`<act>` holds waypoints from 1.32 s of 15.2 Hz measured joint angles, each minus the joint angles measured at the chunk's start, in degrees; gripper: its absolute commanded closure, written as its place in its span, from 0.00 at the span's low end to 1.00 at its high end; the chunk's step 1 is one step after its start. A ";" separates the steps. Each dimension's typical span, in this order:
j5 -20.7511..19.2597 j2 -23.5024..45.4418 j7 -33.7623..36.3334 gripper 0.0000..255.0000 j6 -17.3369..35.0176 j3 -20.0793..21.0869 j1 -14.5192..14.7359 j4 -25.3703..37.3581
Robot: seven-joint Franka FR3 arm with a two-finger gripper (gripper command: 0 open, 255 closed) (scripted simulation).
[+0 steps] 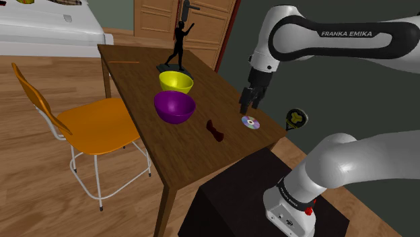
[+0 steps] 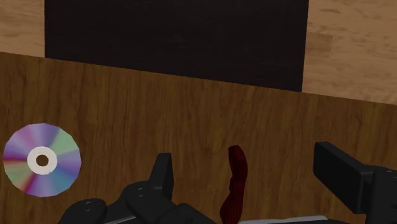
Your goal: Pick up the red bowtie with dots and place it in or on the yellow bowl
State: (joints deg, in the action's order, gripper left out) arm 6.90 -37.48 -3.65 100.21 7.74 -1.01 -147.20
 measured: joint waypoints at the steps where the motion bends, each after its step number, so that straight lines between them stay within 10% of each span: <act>1: 0.34 1.52 1.03 0.00 2.41 0.63 -0.12 -0.32; 12: 1.20 21.76 13.94 0.00 30.05 7.96 -1.72 -2.52; 20: -0.12 28.55 16.06 0.00 38.73 8.98 -2.30 -3.89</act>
State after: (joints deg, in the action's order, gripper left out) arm 6.78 -8.93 12.42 138.94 16.72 -3.31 -151.09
